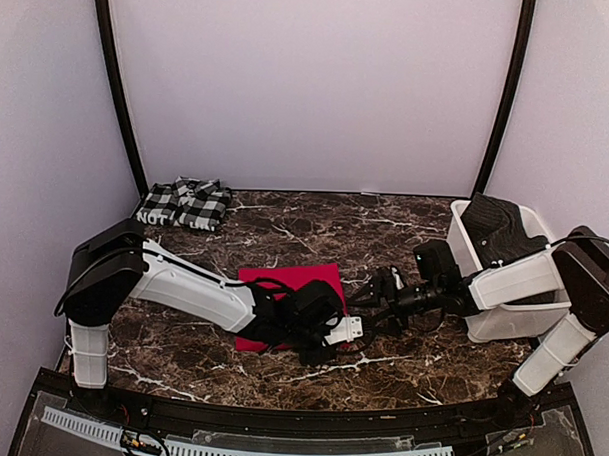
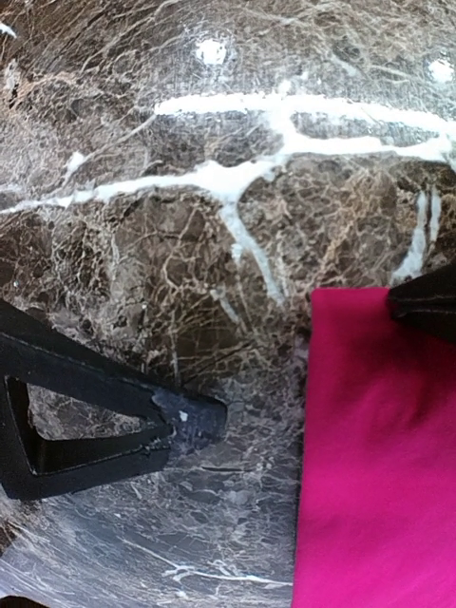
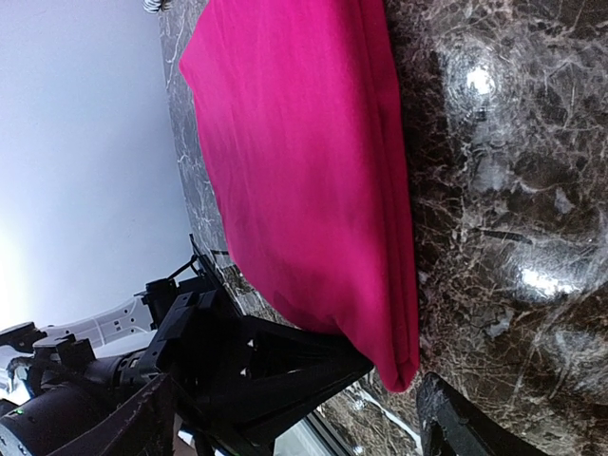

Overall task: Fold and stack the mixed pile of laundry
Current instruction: Pass from the left arm to the right

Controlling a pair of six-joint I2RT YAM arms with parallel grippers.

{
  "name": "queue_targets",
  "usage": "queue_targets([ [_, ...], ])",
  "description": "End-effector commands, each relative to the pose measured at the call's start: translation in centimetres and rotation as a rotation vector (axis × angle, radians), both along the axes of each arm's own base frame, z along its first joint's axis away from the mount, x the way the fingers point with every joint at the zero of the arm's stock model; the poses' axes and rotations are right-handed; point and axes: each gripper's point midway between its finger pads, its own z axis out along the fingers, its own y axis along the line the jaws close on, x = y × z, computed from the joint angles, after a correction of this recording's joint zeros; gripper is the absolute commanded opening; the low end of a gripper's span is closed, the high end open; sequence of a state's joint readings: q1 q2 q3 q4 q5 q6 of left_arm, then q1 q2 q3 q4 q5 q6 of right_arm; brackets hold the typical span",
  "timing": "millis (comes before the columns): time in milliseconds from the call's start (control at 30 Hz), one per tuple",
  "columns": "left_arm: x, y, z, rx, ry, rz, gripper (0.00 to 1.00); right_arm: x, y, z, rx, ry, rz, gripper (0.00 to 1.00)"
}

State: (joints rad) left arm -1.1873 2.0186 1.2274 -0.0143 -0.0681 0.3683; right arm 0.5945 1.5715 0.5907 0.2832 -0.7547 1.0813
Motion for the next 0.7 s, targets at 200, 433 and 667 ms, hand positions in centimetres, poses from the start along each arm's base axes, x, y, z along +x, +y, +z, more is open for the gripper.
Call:
queue_targets([
  [200, 1.5, 0.2, 6.2, -0.177, -0.011, 0.049, 0.0, 0.2, 0.7, -0.2, 0.024, 0.049, -0.006, 0.87],
  [433, 1.5, 0.2, 7.0, -0.205, -0.021, 0.049, 0.0, 0.3, 1.3, -0.6, 0.036, 0.088, -0.004, 0.87],
  [667, 1.3, 0.1, 7.4, -0.218, -0.021, 0.032, 0.0, 0.2, 2.9, -0.7, 0.083, 0.135, 0.003, 0.87],
])
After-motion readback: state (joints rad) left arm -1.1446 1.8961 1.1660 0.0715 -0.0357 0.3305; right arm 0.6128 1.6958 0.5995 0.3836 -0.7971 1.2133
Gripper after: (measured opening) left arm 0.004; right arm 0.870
